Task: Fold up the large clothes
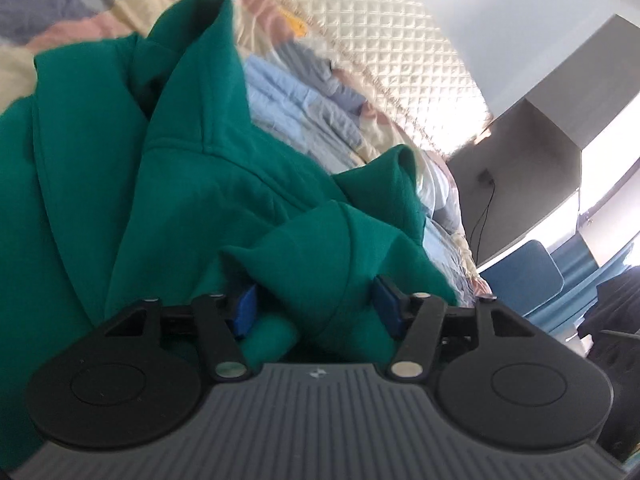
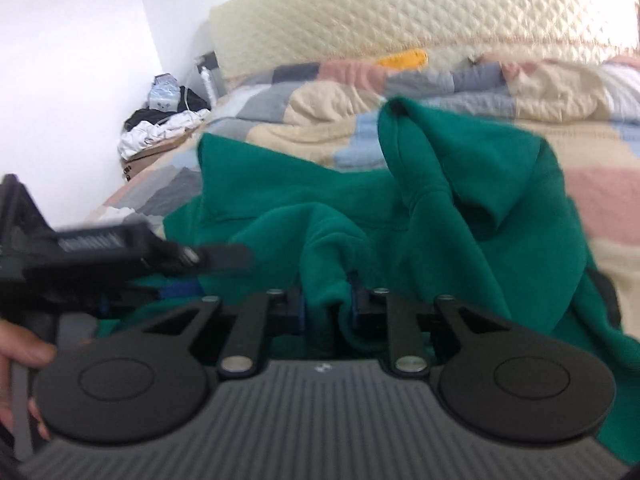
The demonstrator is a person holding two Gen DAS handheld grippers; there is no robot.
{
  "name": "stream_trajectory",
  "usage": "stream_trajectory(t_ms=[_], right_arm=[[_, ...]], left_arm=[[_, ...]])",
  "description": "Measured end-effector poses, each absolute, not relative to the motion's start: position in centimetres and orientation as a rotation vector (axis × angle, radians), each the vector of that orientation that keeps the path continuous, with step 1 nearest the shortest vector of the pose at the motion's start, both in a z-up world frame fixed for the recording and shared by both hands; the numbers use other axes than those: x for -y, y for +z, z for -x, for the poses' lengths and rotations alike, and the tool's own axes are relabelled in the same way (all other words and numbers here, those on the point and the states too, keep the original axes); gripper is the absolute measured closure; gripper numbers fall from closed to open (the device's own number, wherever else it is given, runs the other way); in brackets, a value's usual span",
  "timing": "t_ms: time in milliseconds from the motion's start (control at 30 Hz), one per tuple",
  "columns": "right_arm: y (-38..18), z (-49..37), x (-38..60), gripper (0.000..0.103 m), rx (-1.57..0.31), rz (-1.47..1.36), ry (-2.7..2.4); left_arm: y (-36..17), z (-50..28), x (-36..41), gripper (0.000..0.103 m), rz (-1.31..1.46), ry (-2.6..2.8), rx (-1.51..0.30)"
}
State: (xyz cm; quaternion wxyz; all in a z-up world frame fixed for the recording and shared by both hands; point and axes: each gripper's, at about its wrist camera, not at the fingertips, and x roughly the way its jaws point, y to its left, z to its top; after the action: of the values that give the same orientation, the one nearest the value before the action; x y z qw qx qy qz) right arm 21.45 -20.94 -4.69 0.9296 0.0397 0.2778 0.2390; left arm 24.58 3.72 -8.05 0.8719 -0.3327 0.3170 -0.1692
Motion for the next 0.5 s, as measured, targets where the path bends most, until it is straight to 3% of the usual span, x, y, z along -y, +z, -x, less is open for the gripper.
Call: stream_trajectory(t_ms=[67,133,200,500], right_arm=[[-4.1,-20.5,21.1,0.081,-0.547,-0.075,0.492],[-3.6,-19.4,21.3,0.081,-0.529,-0.054,0.505],[-3.2,-18.3,21.1,0.082,-0.513,-0.023,0.517],[-2.7,-14.8,20.4,0.081,-0.539,0.121,0.522]], left_arm=[[-7.9,-24.1,-3.7,0.054,0.706,-0.364,-0.655],[-7.4,-23.5,-3.6,0.078,0.698,-0.386,-0.645],[-6.9,-22.4,-3.8,0.086,0.71,-0.402,-0.62],[-5.2,-16.6,-3.2,0.092,0.664,-0.411,-0.681]])
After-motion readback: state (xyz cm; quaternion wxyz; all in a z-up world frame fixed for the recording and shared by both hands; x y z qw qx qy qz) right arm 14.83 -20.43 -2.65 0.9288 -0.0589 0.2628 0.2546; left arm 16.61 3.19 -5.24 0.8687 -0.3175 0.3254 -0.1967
